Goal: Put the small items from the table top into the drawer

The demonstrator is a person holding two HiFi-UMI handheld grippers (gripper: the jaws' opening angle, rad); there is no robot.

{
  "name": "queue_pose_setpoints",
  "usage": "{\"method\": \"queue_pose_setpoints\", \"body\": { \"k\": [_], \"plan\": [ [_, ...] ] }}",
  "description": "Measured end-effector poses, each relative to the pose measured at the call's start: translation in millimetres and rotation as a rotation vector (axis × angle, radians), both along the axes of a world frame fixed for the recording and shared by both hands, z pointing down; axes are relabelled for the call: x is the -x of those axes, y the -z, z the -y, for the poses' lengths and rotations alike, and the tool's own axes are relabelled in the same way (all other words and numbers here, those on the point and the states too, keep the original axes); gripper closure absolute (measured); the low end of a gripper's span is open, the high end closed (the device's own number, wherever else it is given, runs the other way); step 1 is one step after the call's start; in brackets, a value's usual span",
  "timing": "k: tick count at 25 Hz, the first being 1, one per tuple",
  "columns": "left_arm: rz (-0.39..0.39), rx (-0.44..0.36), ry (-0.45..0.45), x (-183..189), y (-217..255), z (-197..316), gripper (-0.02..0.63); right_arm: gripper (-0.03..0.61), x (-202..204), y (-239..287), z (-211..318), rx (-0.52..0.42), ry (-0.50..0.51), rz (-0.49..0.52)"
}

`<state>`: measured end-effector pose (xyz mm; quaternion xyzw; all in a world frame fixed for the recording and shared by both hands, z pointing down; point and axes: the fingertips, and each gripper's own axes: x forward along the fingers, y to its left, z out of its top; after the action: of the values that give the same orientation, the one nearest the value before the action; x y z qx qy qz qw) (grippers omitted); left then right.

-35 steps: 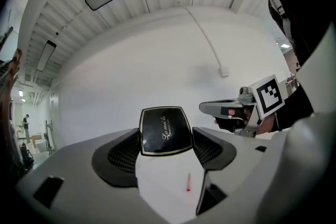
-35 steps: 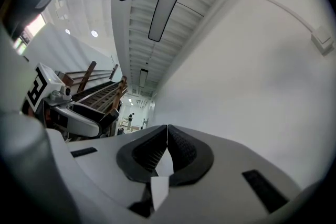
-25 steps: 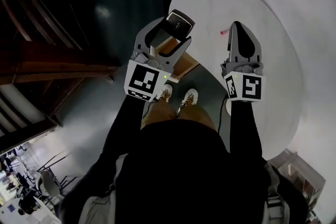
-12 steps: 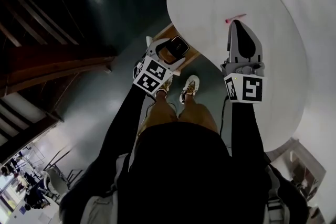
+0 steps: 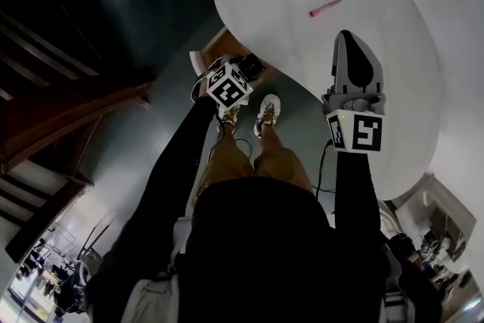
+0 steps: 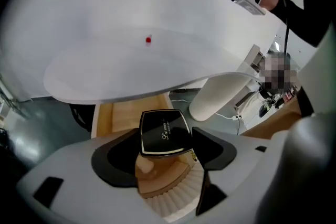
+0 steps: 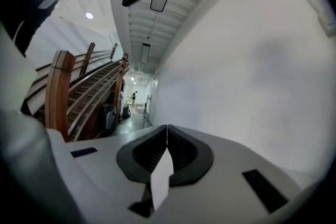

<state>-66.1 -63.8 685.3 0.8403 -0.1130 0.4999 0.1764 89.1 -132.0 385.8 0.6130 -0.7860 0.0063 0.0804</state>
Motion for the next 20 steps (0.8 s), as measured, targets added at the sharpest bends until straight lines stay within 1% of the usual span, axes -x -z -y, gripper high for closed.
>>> {"method": "queue_pose_setpoints", "body": {
  "k": [3,5,9,10,11,12,16,20],
  "plan": [
    [0.062,0.015,-0.01,0,-24,1,0.282,0.551,-12,-5,-3,0.017,-0.035,-0.001],
    [0.08,0.014,0.003,1,-40,1,0.282,0.551,-15,-11,-10,0.024,-0.045,-0.003],
    [0.041,-0.019,0.012,-7,-54,1,0.284,0.552,-19,-18,-20,0.031,-0.055,-0.004],
    [0.041,-0.03,0.015,-7,-55,1,0.303,0.551,-19,-19,-21,0.034,-0.057,-0.005],
    [0.043,-0.038,0.02,-6,-56,3,0.345,0.551,-19,-19,-21,0.036,-0.057,-0.006],
    [0.046,-0.042,0.026,-5,-57,4,0.37,0.551,-19,-20,-21,0.038,-0.057,-0.006],
    [0.053,-0.044,0.042,0,-63,5,0.371,0.551,-18,-23,-22,0.04,-0.058,-0.005],
    [0.047,-0.053,0.048,-2,-61,8,0.371,0.551,-17,-24,-22,0.039,-0.053,-0.003]
  ]
}}
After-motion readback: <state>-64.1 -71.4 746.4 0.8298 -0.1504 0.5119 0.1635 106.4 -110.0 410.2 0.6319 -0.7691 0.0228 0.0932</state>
